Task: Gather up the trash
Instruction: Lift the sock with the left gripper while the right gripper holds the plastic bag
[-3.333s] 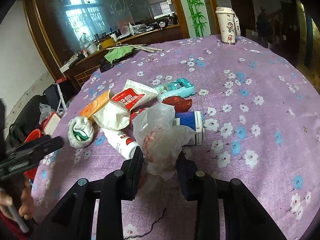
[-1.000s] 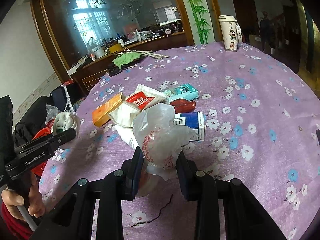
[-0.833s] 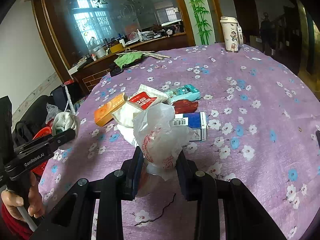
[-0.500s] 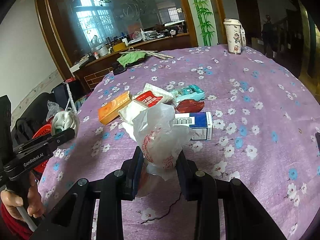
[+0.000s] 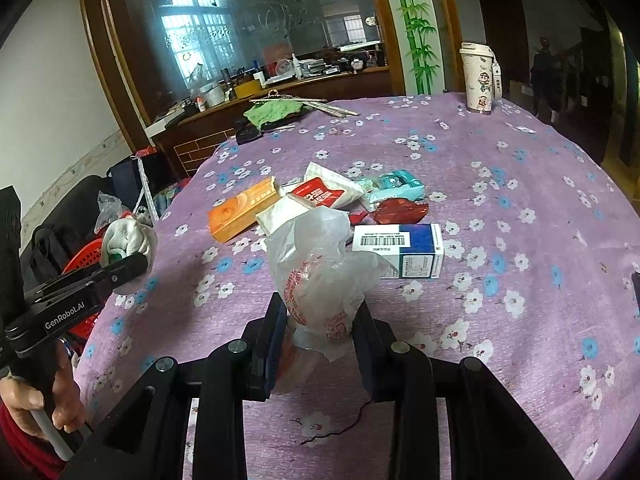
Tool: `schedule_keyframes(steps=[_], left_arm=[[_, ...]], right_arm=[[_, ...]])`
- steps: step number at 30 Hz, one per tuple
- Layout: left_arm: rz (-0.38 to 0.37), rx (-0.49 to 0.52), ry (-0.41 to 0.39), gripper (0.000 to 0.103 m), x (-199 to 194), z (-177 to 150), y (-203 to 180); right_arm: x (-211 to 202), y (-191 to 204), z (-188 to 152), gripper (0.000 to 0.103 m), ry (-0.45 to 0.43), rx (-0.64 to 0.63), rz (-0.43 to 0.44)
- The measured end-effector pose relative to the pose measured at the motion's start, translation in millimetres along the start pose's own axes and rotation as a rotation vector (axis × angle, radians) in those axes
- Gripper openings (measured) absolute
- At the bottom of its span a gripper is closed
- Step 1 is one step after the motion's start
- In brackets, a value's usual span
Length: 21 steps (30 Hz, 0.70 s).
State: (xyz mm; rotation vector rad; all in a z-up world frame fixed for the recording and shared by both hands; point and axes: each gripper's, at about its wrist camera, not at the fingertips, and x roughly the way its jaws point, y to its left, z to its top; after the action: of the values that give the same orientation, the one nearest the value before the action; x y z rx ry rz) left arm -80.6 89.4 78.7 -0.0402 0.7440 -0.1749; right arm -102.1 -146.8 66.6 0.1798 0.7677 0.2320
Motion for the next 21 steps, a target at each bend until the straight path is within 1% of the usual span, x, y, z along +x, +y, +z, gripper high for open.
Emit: schedule_keyframes(steps=[14, 21], left_arm=[[0.012, -0.027, -0.006, 0.038, -9.2, -5.1, 17.6], [0.026, -0.041, -0.013, 0.038, -17.1, -8.1, 25.5]], right_arm=[[3.2, 16.9, -1.5, 0.034, 0.011, -0.031, 0.011], [4.0, 17.2, -0.8, 0.034, 0.014, -0.028, 0.020]])
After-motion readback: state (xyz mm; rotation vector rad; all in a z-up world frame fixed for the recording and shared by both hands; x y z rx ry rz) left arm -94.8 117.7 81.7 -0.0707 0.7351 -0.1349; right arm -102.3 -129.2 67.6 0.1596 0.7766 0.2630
